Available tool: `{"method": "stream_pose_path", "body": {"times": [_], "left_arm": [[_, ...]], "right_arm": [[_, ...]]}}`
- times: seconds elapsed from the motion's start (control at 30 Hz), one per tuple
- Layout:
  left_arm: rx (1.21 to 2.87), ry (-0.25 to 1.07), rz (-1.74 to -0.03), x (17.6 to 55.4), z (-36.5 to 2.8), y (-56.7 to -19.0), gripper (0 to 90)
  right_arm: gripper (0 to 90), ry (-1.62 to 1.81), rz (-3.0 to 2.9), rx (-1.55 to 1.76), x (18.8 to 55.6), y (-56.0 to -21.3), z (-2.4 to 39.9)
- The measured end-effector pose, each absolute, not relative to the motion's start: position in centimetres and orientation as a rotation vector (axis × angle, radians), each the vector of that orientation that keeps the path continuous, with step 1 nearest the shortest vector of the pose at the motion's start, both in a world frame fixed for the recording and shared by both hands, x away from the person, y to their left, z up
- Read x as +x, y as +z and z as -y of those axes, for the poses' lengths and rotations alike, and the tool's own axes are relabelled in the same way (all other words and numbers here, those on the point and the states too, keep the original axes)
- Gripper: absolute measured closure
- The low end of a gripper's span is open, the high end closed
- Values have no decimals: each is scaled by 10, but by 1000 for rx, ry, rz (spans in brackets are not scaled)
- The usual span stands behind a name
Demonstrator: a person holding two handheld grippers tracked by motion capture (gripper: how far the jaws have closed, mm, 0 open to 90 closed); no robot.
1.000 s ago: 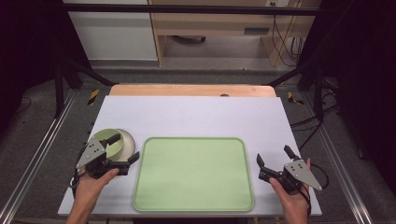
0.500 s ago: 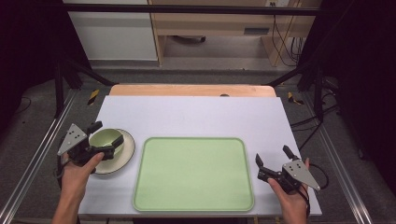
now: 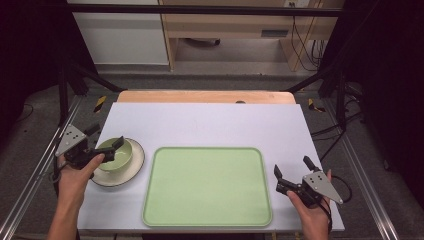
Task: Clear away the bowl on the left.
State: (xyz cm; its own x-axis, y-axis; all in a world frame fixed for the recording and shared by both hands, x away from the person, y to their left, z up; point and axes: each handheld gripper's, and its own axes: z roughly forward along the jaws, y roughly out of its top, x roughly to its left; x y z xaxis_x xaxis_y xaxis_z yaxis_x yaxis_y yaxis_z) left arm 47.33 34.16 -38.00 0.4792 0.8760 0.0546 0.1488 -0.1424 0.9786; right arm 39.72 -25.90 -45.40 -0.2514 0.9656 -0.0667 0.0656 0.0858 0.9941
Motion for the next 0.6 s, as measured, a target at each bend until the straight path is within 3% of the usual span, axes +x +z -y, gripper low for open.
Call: {"method": "stream_pose_path", "body": {"times": [0.6], "left_arm": [[1644, 825, -1102, 479, -380, -408, 61]], "right_arm": [[26, 1306, -1484, 1075, 397, -453, 259]]}}
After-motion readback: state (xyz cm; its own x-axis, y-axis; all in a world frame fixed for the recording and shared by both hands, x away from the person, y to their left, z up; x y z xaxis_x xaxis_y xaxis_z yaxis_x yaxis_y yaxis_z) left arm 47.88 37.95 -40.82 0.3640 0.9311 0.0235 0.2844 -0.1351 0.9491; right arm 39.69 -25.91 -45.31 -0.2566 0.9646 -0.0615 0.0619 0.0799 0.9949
